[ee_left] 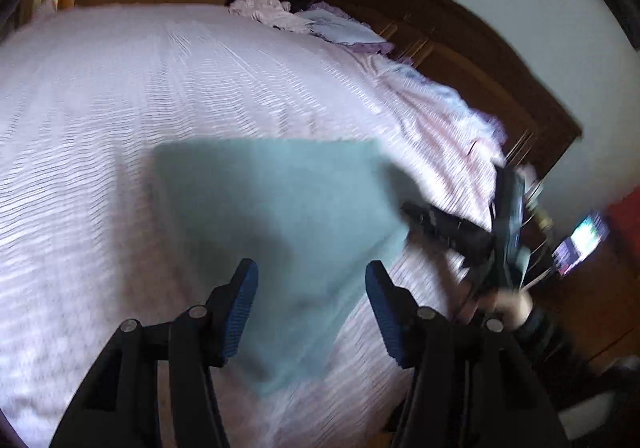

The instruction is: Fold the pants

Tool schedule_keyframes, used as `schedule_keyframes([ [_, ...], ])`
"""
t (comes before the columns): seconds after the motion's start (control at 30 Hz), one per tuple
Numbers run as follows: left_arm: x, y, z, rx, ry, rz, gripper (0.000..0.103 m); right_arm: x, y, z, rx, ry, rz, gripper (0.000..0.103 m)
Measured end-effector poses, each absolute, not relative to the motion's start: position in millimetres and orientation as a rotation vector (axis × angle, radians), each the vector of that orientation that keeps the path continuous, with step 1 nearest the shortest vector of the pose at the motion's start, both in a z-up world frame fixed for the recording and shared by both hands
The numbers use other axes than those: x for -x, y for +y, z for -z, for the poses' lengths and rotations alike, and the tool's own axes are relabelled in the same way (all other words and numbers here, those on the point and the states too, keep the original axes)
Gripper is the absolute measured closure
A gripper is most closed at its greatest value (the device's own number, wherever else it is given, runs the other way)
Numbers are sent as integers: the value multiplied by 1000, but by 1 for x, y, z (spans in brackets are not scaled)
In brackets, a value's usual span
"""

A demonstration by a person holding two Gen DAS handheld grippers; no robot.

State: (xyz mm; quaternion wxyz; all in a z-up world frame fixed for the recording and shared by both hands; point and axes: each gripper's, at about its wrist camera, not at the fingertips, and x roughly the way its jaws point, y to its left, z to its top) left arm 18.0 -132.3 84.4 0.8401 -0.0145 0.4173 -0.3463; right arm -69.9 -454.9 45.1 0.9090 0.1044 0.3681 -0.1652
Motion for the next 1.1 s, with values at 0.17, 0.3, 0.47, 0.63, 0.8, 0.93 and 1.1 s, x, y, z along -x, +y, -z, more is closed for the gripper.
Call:
schedule_keyframes([
  [0.17, 32, -113, -64, -96, 759, 590, 41, 73, -452, -44, -207, 748, 360, 59],
  [0.3, 37, -113, -39, -122, 771, 599, 40, 76, -450, -45, -209, 740, 367, 58],
  [0.47, 21, -108, -19, 1, 814, 607, 42, 77, -450, -46, -204, 736, 362, 58],
  [0.63, 4, -100, -23, 141, 811, 620, 53, 75, -446, -46, -183, 735, 372, 58],
  [0.8, 3, -95, -25, 238, 832, 650, 67, 75, -446, -46, -180, 735, 373, 58],
  [0.93, 17, -97, -33, 234, 779, 685, 56, 75, -446, -45, -172, 736, 376, 58],
  [1.1, 11, -102, -35, 302, 774, 707, 54, 74, -443, -45, -158, 737, 384, 58],
])
